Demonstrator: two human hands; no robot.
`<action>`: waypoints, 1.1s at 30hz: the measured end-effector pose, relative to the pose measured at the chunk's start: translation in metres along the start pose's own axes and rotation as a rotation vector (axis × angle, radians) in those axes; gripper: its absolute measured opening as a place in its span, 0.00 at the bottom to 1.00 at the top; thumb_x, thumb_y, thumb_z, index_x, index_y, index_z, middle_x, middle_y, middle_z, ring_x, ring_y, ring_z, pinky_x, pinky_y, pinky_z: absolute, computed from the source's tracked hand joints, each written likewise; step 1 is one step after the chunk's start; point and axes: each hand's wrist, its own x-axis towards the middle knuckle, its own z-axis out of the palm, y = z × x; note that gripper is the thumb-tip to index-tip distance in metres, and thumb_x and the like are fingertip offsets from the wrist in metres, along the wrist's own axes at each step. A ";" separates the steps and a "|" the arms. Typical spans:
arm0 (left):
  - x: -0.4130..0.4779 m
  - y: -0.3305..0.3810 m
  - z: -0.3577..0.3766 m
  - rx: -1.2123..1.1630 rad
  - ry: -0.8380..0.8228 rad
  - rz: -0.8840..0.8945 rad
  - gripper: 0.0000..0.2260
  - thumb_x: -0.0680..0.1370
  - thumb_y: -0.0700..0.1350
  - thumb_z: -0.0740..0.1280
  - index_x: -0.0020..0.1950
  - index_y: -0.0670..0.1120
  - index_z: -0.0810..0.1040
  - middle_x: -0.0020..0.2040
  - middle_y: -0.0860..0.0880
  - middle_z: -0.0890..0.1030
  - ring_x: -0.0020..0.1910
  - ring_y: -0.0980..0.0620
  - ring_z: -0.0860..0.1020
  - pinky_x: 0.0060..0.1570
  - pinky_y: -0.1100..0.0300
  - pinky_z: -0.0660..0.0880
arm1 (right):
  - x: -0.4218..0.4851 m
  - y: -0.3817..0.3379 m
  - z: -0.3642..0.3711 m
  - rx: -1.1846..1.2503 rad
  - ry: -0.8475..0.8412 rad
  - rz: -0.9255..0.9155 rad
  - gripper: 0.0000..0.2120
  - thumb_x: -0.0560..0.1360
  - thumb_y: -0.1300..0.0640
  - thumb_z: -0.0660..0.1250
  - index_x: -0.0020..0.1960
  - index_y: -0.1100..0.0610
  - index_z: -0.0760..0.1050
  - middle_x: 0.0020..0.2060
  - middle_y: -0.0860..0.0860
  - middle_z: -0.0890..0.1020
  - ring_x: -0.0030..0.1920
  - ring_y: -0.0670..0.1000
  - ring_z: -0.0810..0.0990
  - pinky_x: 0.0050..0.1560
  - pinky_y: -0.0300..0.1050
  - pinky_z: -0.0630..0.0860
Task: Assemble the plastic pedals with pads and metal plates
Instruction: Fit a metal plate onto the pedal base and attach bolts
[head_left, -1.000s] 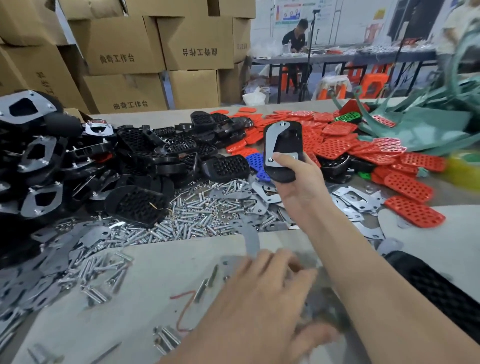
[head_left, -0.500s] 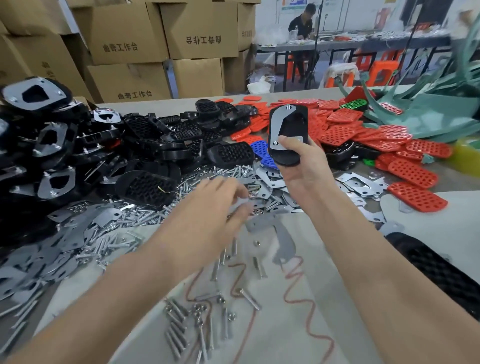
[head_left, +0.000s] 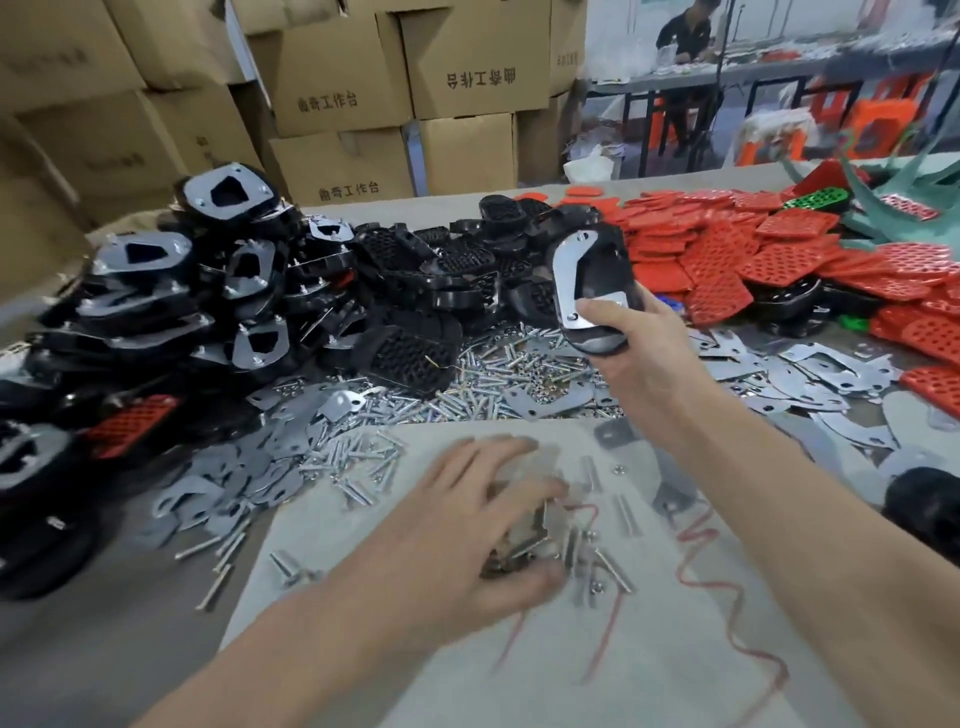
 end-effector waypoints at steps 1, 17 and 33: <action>0.013 -0.005 0.002 0.020 0.031 -0.031 0.25 0.79 0.69 0.56 0.73 0.60 0.63 0.76 0.55 0.60 0.73 0.58 0.55 0.72 0.57 0.53 | 0.000 0.002 0.002 -0.006 0.020 0.005 0.10 0.76 0.72 0.68 0.50 0.58 0.79 0.37 0.51 0.85 0.39 0.50 0.84 0.45 0.43 0.80; -0.039 -0.118 -0.064 0.053 0.103 -0.932 0.13 0.83 0.54 0.60 0.61 0.50 0.78 0.57 0.49 0.78 0.58 0.47 0.76 0.60 0.47 0.74 | -0.010 0.010 0.013 -0.018 -0.027 0.073 0.12 0.76 0.72 0.67 0.57 0.62 0.77 0.45 0.56 0.81 0.43 0.51 0.81 0.46 0.41 0.80; 0.012 -0.113 -0.080 -0.633 0.595 -0.855 0.04 0.82 0.46 0.66 0.53 0.48 0.79 0.34 0.55 0.81 0.31 0.59 0.77 0.33 0.64 0.76 | -0.012 0.004 0.007 0.197 -0.079 0.204 0.25 0.78 0.71 0.54 0.74 0.66 0.70 0.64 0.59 0.80 0.60 0.56 0.79 0.70 0.50 0.72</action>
